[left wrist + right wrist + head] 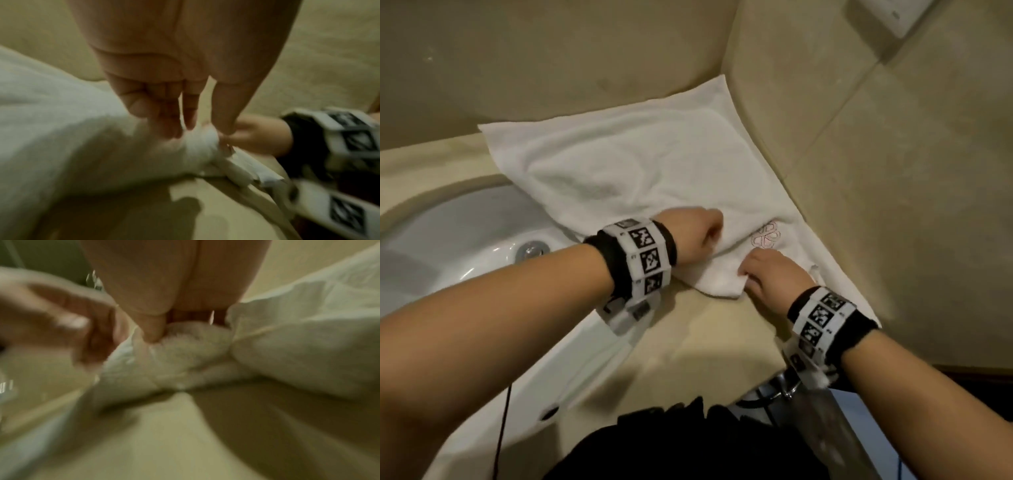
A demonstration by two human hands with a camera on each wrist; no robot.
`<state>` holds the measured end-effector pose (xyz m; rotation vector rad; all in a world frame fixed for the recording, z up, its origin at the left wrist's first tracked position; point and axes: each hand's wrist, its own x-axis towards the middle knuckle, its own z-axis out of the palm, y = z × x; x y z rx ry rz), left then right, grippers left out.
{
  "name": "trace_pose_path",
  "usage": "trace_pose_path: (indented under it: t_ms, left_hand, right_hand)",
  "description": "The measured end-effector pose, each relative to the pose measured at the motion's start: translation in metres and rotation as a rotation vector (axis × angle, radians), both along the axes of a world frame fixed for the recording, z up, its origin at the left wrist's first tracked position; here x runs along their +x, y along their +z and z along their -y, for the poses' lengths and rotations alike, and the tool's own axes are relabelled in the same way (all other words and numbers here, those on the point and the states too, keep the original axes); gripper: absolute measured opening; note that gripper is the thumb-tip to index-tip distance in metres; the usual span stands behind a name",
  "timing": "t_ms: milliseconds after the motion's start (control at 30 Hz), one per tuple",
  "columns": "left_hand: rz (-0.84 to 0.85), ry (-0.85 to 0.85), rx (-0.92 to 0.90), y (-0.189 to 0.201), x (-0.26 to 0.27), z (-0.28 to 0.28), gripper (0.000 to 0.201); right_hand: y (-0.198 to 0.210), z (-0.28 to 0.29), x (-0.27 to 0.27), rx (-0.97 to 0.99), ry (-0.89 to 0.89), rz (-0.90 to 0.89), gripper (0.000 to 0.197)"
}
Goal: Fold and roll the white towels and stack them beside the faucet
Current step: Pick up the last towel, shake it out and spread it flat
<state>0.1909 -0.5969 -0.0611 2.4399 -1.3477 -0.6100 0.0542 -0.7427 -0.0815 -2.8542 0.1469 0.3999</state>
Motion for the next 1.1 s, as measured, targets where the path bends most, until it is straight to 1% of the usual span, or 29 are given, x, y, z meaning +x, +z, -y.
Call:
trace_pose_path:
  t_ms: [67, 100, 133, 167, 200, 267, 333, 367, 433, 467, 500, 533, 567, 633, 667, 733, 767, 800, 867, 900, 933, 967, 1000, 1067, 1100]
  left_hand:
    - [-0.087, -0.091, 0.063, 0.000, -0.021, -0.003, 0.037]
    - [-0.095, -0.086, 0.083, 0.000, -0.030, -0.003, 0.045]
    - [-0.088, -0.045, 0.061, 0.000, -0.035, -0.003, 0.048]
    - [-0.084, 0.014, 0.014, 0.005, -0.038, -0.001, 0.047]
    - [-0.090, 0.070, -0.030, 0.010, -0.038, 0.000, 0.042]
    - [-0.085, 0.119, -0.062, 0.024, -0.034, 0.003, 0.027]
    - [-0.058, 0.163, -0.076, 0.040, -0.032, -0.004, 0.021]
    - [-0.038, 0.190, -0.088, 0.049, -0.032, -0.011, 0.020]
    - [-0.010, 0.233, -0.133, 0.069, -0.035, -0.025, 0.022]
    - [-0.012, 0.255, -0.160, 0.079, -0.039, -0.031, 0.023]
    - [-0.011, 0.286, -0.190, 0.089, -0.048, -0.037, 0.023]
    - [-0.001, 0.318, -0.198, 0.097, -0.056, -0.040, 0.024]
    - [0.041, 0.353, -0.187, 0.106, -0.067, -0.043, 0.028]
    - [0.187, 0.408, -0.086, 0.117, -0.081, -0.045, 0.043]
    - [0.271, 0.438, -0.035, 0.122, -0.091, -0.047, 0.043]
    - [0.367, 0.507, -0.011, 0.131, -0.109, -0.053, 0.035]
    - [0.366, 0.535, -0.030, 0.134, -0.117, -0.057, 0.032]
    - [0.343, 0.550, -0.057, 0.135, -0.126, -0.062, 0.027]
    - [0.303, 0.556, -0.094, 0.133, -0.152, -0.073, 0.020]
    - [0.293, 0.553, -0.089, 0.128, -0.167, -0.080, 0.019]
    - [0.287, 0.542, -0.065, 0.123, -0.179, -0.087, 0.018]
    - [0.283, 0.532, -0.028, 0.115, -0.189, -0.094, 0.017]
    - [0.273, 0.536, 0.015, 0.106, -0.201, -0.102, 0.018]
    - [0.241, 0.559, 0.068, 0.091, -0.217, -0.116, 0.022]
    - [0.215, 0.586, 0.066, 0.086, -0.222, -0.122, 0.022]
  right_hand:
    - [0.012, 0.001, 0.010, 0.120, -0.158, 0.088, 0.022]
    - [0.020, 0.001, 0.014, 0.146, -0.214, 0.129, 0.023]
    - [0.029, -0.002, 0.018, 0.162, -0.230, 0.151, 0.022]
    - [0.040, -0.006, 0.022, 0.189, -0.210, 0.156, 0.020]
    - [0.049, -0.011, 0.024, 0.232, -0.170, 0.160, 0.019]
    - [0.065, -0.019, 0.027, 0.301, -0.121, 0.184, 0.021]
    - [0.078, -0.017, 0.026, 0.339, -0.133, 0.212, 0.020]
    - [0.082, -0.014, 0.023, 0.309, -0.125, 0.188, 0.024]
    - [0.088, -0.007, 0.015, 0.122, -0.005, 0.059, 0.034]
    - [0.090, -0.003, 0.012, 0.064, 0.038, 0.031, 0.032]
    - [0.094, 0.001, 0.006, 0.055, 0.045, 0.056, 0.026]
    - [0.099, 0.005, 0.002, 0.093, 0.017, 0.126, 0.022]
    - [0.108, 0.009, -0.002, 0.141, -0.022, 0.228, 0.018]
    - [0.126, 0.015, -0.008, 0.239, -0.079, 0.420, 0.008]
    - [0.136, 0.014, -0.016, 0.269, -0.055, 0.488, 0.007]
    - [0.146, 0.012, -0.033, 0.271, 0.035, 0.553, 0.012]
    - [0.146, 0.013, -0.040, 0.226, 0.076, 0.539, 0.014]
    - [0.141, 0.016, -0.048, 0.136, 0.114, 0.485, 0.014]
    - [0.121, 0.028, -0.067, -0.070, 0.128, 0.258, 0.016]
    - [0.106, 0.034, -0.078, -0.105, 0.088, 0.164, 0.021]
    - [0.093, 0.040, -0.087, -0.086, 0.023, 0.130, 0.026]
    - [0.081, 0.044, -0.095, -0.011, -0.052, 0.143, 0.028]
    - [0.072, 0.045, -0.104, 0.106, -0.118, 0.190, 0.027]
    - [0.061, 0.047, -0.117, 0.427, -0.209, 0.307, 0.029]
    - [0.061, 0.048, -0.122, 0.604, -0.220, 0.354, 0.034]
